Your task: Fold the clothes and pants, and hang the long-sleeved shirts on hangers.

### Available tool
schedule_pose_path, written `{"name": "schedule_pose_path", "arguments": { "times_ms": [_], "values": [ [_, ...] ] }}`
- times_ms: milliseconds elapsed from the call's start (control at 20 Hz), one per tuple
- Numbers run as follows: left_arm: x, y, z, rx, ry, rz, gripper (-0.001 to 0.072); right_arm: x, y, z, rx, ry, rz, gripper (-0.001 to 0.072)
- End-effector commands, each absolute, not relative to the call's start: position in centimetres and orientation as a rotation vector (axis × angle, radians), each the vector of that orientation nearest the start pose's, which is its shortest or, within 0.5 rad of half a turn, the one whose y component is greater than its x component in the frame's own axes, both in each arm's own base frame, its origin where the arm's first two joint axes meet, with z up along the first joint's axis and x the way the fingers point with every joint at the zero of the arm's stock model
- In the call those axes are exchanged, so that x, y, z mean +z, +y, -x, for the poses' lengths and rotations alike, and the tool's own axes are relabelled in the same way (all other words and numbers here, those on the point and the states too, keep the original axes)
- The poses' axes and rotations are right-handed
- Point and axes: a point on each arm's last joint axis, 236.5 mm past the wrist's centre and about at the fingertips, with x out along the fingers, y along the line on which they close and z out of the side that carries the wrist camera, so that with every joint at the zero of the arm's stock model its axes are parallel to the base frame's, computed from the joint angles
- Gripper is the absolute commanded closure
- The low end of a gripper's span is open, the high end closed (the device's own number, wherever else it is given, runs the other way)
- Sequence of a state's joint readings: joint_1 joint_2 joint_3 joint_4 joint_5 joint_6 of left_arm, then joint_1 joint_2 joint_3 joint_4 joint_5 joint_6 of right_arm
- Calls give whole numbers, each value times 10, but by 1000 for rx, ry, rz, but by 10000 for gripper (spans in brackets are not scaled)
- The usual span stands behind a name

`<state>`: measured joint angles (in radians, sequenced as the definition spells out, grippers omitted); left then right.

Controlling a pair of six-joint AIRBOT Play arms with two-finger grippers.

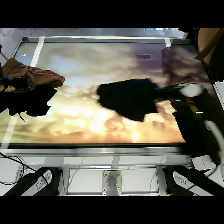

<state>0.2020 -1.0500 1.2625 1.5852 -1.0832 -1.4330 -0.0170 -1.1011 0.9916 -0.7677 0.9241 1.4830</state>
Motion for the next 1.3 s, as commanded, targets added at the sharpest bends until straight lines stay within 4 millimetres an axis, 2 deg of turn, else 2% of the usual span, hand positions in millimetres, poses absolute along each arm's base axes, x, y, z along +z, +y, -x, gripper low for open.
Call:
{"name": "schedule_pose_path", "arguments": {
  "times_ms": [0,100,150,250,350,400,550,650,700,800,900,950,1000,1050,1100,1150,1250],
  "values": [
    [148,83,-391,140,879,-48,11,144,-19,-364,53,813,-717,693],
    [148,83,-391,141,879,-44,11,168,-97,-326,-154,776,-701,694],
    [148,83,-391,149,878,-30,12,173,-128,-302,-253,788,-696,693],
    [149,83,-391,153,876,-20,11,175,-176,-255,-420,821,-694,693],
    [148,80,-392,143,874,-8,12,163,-201,-219,-518,863,-723,694],
    [148,78,-392,138,873,0,12,150,-211,-205,-565,909,-746,694],
    [148,75,-393,130,872,7,12,103,-212,-176,-597,1136,-800,694],
    [148,73,-393,122,871,16,12,83,-227,-143,-696,1284,-776,693],
    [148,73,-393,125,871,23,12,79,-237,-125,-764,1339,-741,694],
    [148,73,-393,138,869,49,12,80,-260,-103,-900,1362,-665,693],
    [148,73,-393,145,868,64,12,82,-270,-103,-925,1341,-635,690],
    [148,73,-393,145,868,64,12,82,-270,-108,-913,1319,-640,570],
    [148,73,-393,145,868,64,12,81,-268,-113,-895,1308,-654,194],
    [148,73,-393,145,868,64,12,82,-265,-117,-880,1301,-668,17],
    [148,73,-393,145,868,64,12,85,-259,-120,-859,1301,-687,50],
    [148,73,-393,145,868,64,12,93,-255,-122,-847,1291,-698,51],
    [148,73,-393,145,868,64,12,126,-253,-133,-845,1218,-719,51]
  ]
}}
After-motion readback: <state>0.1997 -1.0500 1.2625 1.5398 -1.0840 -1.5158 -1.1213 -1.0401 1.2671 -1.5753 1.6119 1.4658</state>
